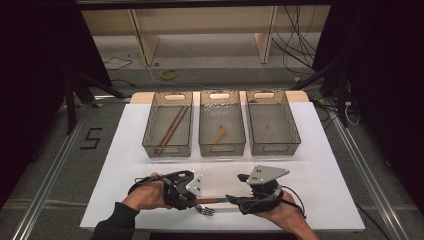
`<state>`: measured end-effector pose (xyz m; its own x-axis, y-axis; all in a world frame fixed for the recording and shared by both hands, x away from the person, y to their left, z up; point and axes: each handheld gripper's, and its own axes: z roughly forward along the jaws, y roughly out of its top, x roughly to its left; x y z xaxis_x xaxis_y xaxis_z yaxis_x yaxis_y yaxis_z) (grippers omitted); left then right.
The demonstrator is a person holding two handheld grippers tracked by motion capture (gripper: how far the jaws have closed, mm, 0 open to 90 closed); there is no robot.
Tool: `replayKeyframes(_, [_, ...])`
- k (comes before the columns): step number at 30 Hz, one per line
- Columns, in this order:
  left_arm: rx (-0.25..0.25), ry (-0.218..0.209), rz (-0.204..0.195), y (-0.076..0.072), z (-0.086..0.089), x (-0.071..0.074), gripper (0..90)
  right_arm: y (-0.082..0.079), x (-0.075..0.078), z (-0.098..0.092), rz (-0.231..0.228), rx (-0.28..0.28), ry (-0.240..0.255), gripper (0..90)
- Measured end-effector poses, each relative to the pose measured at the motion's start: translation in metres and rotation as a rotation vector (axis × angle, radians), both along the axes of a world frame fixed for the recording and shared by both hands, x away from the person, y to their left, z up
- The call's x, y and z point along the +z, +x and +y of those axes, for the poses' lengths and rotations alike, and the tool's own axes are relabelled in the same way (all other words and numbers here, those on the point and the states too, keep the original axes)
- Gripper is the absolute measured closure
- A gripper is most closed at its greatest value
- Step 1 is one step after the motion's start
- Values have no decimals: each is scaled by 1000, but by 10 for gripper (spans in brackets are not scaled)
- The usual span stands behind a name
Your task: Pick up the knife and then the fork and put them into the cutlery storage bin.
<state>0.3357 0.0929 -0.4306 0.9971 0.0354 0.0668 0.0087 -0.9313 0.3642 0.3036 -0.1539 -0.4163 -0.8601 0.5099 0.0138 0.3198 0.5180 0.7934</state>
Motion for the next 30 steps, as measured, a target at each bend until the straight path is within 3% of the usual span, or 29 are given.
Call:
replayKeyframes(8, [-44, -6, -11, -3, -11, 5, 748, 0, -7, 17, 21, 108, -94, 341])
replayKeyframes(17, [-73, -11, -10, -6, -20, 7, 748, -1, -18, 33, -2, 201, -244, 425])
replayKeyframes(23, [-79, -28, -10, -7, -21, 7, 747, -4, -22, 38, -15, 230, -293, 523])
replayKeyframes(30, [-103, -21, -14, -9, -22, 8, 747, -4, -26, 41, -22, 268, -328, 610])
